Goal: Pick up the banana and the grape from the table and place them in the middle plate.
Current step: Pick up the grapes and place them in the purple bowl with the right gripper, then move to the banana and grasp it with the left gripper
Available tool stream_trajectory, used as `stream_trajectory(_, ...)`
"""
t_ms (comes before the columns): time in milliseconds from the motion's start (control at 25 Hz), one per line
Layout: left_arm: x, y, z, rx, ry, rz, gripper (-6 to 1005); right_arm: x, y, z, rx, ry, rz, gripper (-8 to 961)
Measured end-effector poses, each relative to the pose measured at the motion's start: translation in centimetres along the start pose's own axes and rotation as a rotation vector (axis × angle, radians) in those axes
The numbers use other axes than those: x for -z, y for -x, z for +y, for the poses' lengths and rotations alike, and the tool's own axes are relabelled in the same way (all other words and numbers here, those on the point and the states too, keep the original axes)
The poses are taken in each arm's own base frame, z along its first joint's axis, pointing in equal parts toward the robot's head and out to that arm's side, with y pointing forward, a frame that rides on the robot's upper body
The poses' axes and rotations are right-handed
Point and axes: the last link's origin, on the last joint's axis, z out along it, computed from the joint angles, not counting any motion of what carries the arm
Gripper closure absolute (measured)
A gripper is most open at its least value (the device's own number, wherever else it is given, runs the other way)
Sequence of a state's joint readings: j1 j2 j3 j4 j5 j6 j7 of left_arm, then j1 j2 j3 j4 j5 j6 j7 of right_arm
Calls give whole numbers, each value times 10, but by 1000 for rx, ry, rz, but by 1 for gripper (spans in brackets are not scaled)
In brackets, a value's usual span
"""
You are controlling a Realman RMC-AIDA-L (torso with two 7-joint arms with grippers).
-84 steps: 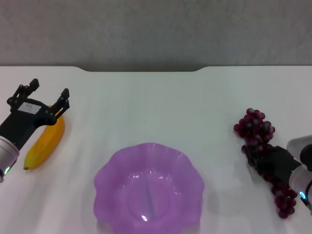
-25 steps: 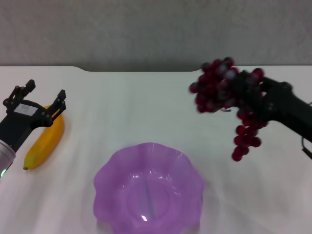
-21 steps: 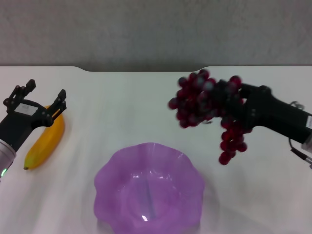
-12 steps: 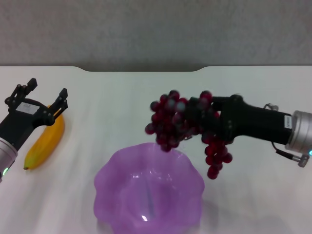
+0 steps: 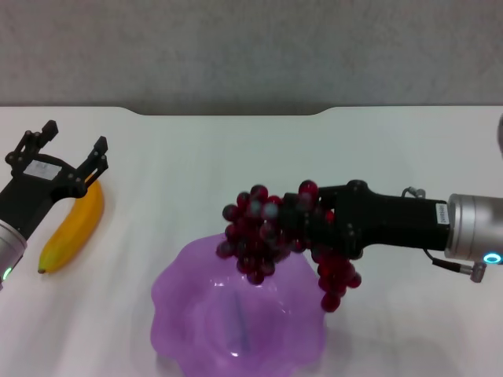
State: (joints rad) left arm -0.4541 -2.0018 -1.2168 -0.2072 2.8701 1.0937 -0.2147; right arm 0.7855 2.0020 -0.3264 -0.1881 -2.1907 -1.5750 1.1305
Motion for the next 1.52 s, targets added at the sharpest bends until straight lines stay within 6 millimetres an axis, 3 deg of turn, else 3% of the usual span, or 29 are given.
stream_trajectory(520, -1, -2, 0, 0, 3, 14, 171, -22, -11, 6, -36, 62, 122, 612)
stream_trajectory(840, 0, -2, 0, 0, 3, 16, 171, -24, -14, 5, -38, 47, 140, 379)
stream_trajectory(1040, -1, -3, 0, 0, 3, 17, 171, -25, -13, 4, -35, 48, 138, 144)
stream_trajectory(1360, -1, -3, 0, 0, 3, 17, 171, -24, -6, 0, -18, 35, 126, 92)
stream_trajectory(1520, 0, -2, 0, 0, 2, 15, 171, -20, 6, -8, 20, 8, 100, 95)
